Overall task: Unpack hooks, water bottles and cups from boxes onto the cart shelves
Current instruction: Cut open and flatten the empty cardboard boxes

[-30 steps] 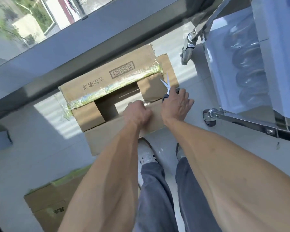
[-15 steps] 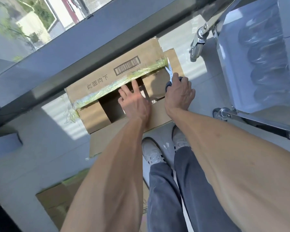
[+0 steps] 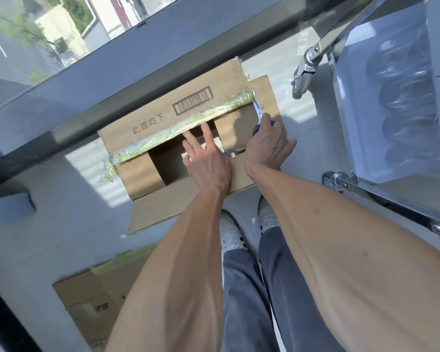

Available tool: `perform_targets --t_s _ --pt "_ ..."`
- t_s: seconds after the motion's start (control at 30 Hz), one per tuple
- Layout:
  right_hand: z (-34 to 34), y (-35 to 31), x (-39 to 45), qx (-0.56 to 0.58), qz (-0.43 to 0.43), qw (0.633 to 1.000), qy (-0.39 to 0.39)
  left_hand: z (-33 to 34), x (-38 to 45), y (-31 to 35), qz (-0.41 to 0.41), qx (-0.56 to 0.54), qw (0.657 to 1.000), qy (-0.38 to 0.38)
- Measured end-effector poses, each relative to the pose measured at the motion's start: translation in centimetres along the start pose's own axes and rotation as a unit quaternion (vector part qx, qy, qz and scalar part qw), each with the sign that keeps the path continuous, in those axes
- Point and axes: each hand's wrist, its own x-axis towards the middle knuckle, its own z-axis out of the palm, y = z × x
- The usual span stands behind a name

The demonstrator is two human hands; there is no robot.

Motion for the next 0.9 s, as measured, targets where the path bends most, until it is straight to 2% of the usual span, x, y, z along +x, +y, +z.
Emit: perform_targets --t_s 0.37,0.53,0.67,0.73,0.8,0.9 --pt "-0.6 0.0 1.4 -0.004 -0.066 0.998 -0.009 0.3 0.0 0.9 -0.017 0.004 1.000 0.001" --pt "-0.6 0.0 -0.2 0.028 -0.002 1.000 -0.002 -1.6 -0.2 -1.4 0.028 0.044 0.996 0.078" --pt "-0.9 0.3 -2.2 0.014 0.033 0.998 -0.046 -2.8 0.8 -3.3 0.054 0.078 0.989 0.117" --pt "-0.7 0.9 -3.0 0.007 0.037 0.998 -0.048 -3.8 2.3 -3.8 -0.012 0.039 0.989 0.142" --pt "-0.6 1.7 -3.7 0.004 0.029 0.999 -0.040 -4.5 3.8 -4.5 -0.104 0.007 0.986 0.132" --pt "-0.8 2.2 -5.5 0.022 0.009 1.000 -0.017 -3.7 6.0 -6.2 -0.161 0.031 0.986 0.018"
